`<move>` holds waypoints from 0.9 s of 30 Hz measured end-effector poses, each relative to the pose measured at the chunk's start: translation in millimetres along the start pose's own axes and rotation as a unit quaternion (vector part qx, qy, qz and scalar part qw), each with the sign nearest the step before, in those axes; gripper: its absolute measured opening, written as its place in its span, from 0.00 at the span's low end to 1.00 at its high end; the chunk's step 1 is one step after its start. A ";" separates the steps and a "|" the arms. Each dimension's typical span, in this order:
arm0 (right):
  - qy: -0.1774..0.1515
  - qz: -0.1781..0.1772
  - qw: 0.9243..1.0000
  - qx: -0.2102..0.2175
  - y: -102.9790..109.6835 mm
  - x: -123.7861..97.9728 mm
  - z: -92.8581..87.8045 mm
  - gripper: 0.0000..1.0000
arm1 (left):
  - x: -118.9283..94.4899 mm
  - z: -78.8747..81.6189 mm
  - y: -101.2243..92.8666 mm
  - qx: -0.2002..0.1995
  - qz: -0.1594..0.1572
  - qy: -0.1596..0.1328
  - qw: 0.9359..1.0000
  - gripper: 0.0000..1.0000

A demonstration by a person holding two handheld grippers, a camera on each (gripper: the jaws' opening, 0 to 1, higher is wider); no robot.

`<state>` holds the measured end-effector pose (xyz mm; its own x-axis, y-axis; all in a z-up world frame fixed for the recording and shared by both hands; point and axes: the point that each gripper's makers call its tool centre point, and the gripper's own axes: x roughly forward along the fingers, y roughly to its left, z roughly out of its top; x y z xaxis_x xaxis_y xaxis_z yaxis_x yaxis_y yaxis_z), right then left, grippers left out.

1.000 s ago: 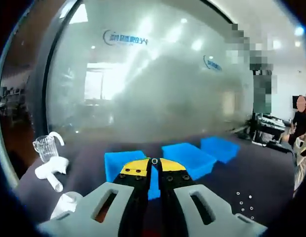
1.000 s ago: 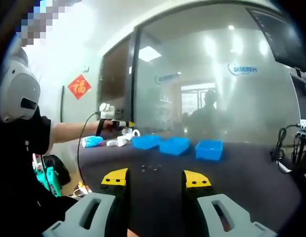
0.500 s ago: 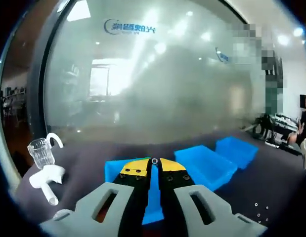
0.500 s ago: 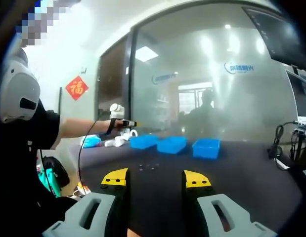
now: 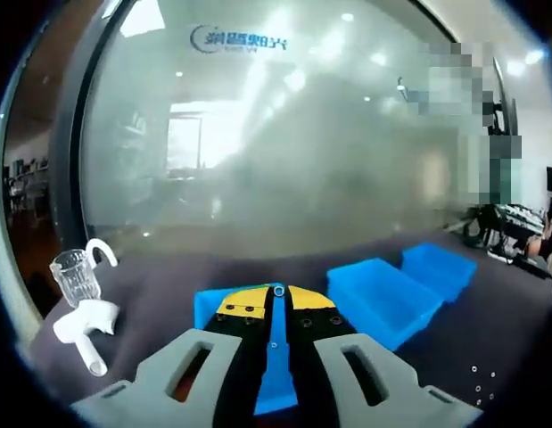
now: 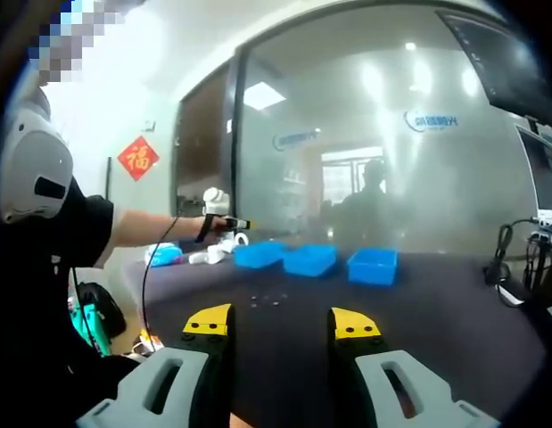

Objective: Sort the screws, nuts, and washers into the corresponding bins

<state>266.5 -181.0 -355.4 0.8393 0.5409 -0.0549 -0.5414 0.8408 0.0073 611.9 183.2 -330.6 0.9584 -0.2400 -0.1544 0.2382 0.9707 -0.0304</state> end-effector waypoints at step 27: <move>-0.005 0.013 1.000 0.001 8.8 6.0 2.5 0.37 | -76.1 -11.4 -55.0 -0.019 -0.101 -0.015 0.995 0.39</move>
<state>266.9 -170.3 -353.2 0.8251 0.5633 -0.0438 -0.5634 0.8261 0.0105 524.0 148.1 -328.4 0.8959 -0.4297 -0.1125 0.4206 0.9021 -0.0961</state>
